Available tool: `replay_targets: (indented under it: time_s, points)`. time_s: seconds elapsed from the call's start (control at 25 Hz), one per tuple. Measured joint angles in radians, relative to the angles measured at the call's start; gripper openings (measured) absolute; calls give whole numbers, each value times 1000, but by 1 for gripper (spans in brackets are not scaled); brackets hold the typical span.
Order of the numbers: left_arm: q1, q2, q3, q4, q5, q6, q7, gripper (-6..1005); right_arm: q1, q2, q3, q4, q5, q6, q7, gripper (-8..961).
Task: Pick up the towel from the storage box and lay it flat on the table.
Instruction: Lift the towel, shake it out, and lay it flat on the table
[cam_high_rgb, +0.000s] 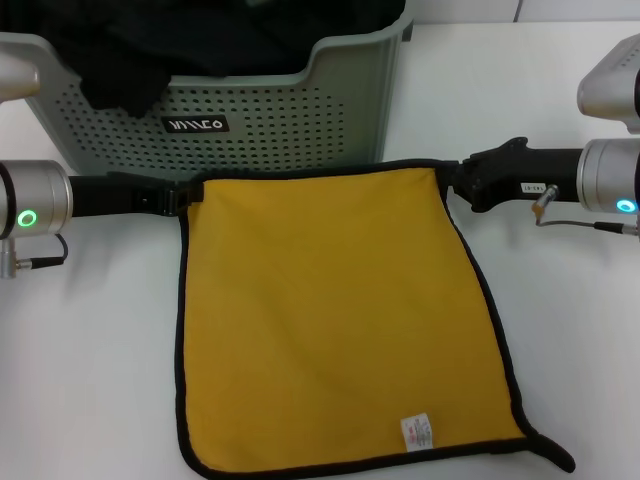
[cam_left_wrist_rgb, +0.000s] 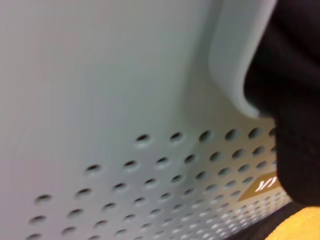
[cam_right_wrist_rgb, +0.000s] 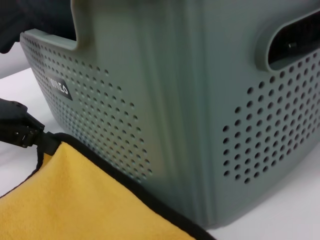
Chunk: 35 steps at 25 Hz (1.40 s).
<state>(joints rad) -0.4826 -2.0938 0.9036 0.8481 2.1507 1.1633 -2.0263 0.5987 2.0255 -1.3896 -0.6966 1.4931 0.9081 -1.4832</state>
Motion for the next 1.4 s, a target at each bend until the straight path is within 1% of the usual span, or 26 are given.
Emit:
replay_targets:
  time_s: [0.36,1.16,1.4]
  points:
    - [-2,0,0,0,0,-2,0,33,7,3,0,-2,-1,-3,-1,23]
    - [-4,2,0,0,0,-2,0,34,9,1,5,-1,1,-4,8,39]
    - [-4,2,0,0,3,-1,-2,35,9,-2,7,-1,1,17,26,44]
